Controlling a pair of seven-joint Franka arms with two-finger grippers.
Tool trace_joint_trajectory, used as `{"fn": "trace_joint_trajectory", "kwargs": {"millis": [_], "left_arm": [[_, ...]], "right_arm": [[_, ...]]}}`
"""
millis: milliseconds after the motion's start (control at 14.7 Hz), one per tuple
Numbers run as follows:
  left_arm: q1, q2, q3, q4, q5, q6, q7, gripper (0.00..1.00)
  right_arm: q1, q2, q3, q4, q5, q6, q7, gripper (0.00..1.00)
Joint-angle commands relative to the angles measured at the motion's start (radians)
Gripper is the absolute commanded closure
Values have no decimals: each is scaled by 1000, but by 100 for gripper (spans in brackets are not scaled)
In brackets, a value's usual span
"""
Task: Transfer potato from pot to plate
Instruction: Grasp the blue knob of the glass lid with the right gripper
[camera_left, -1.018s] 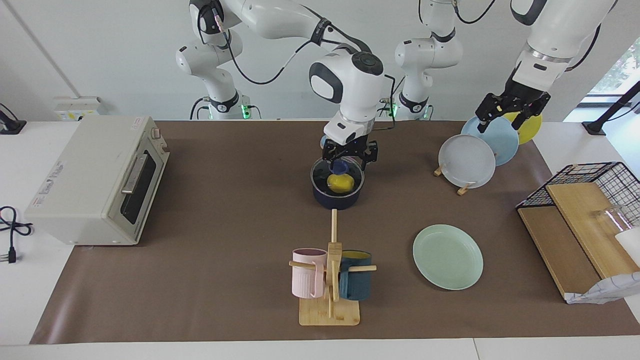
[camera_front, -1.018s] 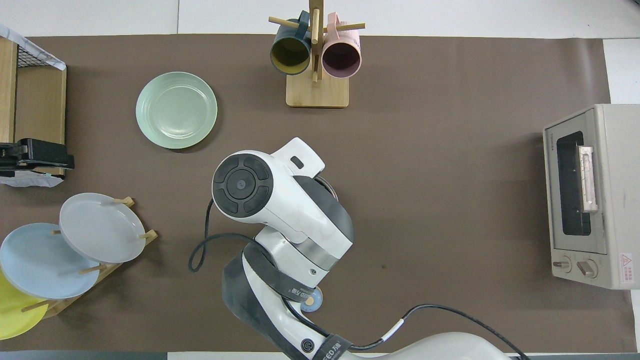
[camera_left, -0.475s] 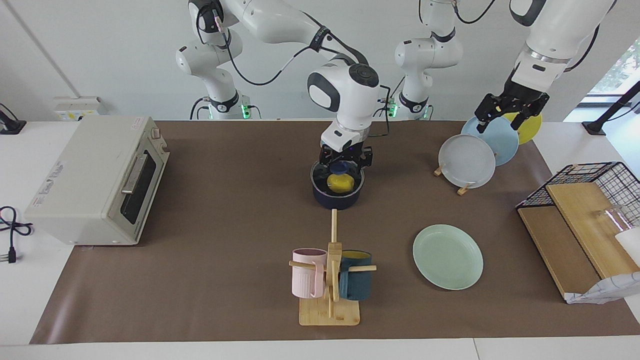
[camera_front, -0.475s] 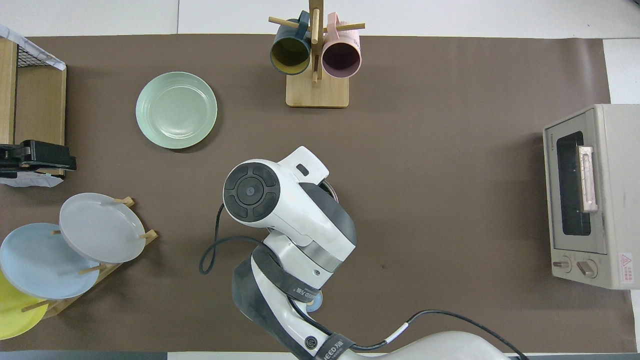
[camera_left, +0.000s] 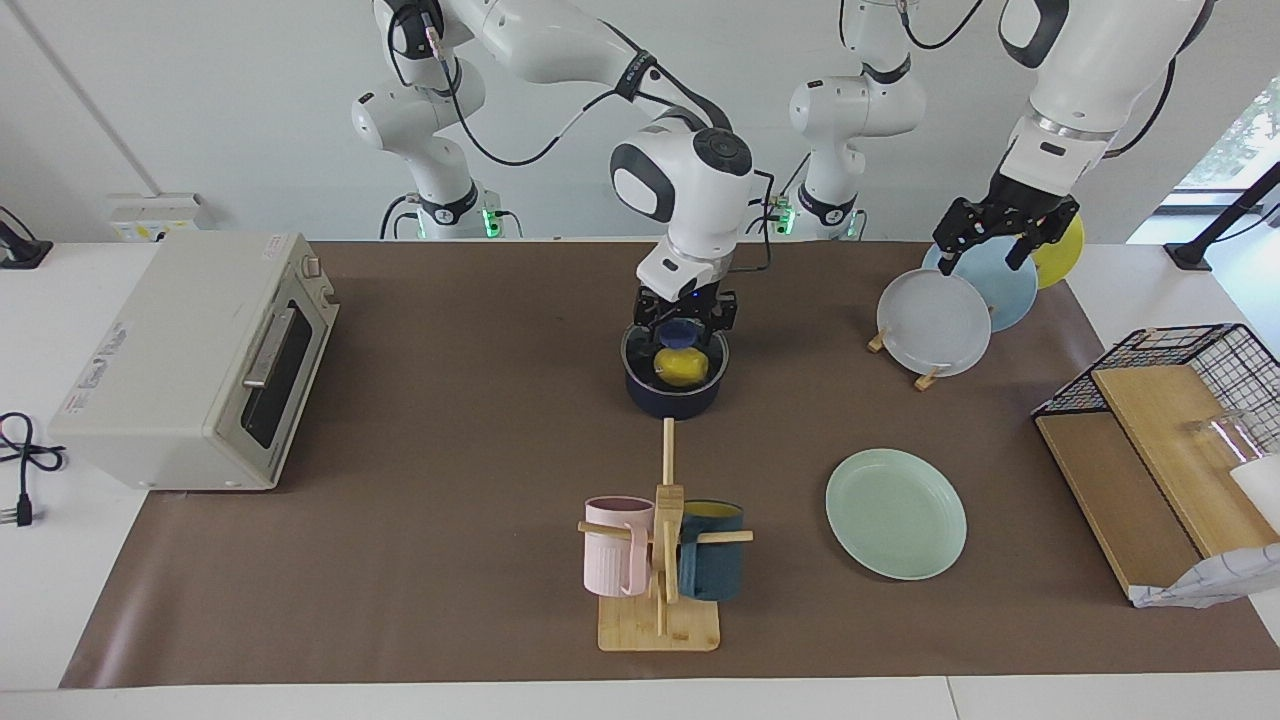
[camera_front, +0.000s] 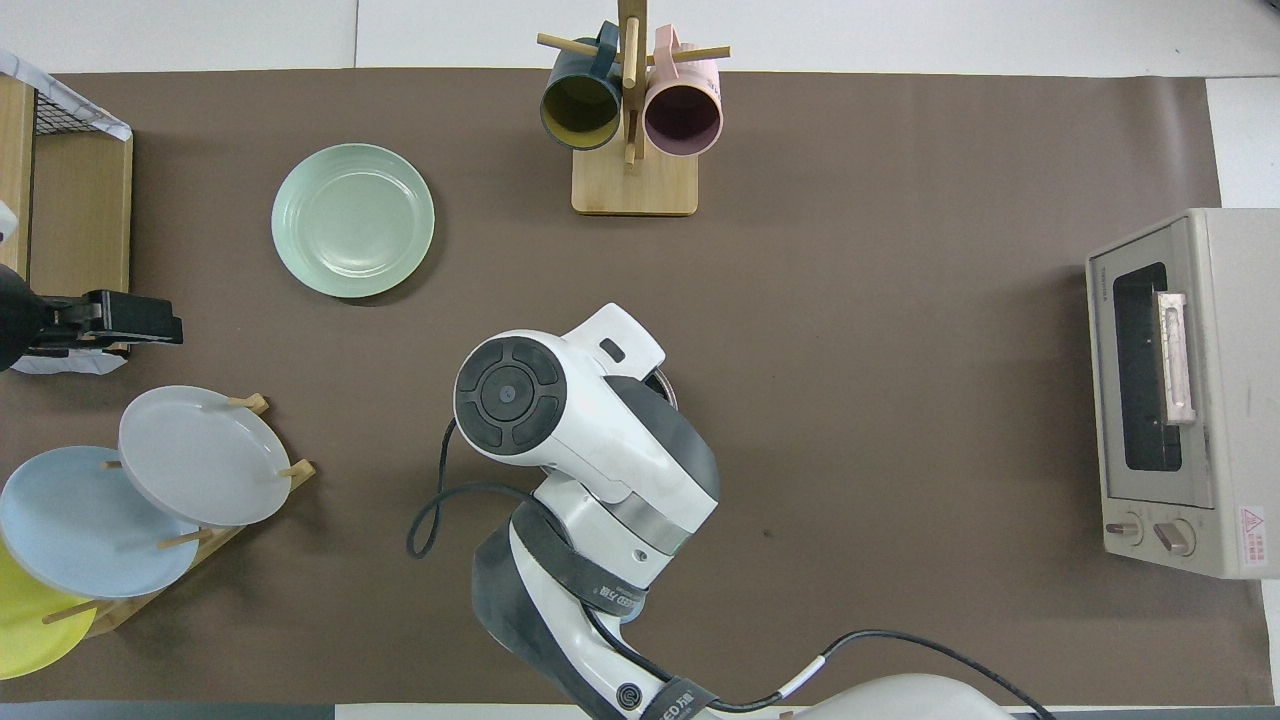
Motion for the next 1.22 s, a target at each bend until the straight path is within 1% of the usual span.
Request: {"fn": "trace_joint_trajectory", "kwargs": {"millis": [0,271,339,475,611,882,1154], "left_arm": [[1,-47,3,-63,-9,47,-1,0],[-10,-48,3,-65,-9,19,-8,0],[-10,-48,3,-65,-7,19,-9,0],[-11,-48,3,-65,-9,21,-5,0],[-13,-50,1,-66,-9,16,-3,0],[-13,-48,1,-65,-9,24,-3,0],[-13,-48,1,-65,-7,30,-4,0]], "right_arm": [[1,-26,3,-36,-14,12,17,13],[1,-26,5,-33,-14,17,15,27],[1,-26,5,-33,-13,17,15,28],[1,-26,3,-32,-13,19,14,39],[1,-26,3,-29,-13,19,14,45],[-5,-28,3,-18,-16,13,5,46],[-39,-43,2,17,-17,-21,-63,47]]}}
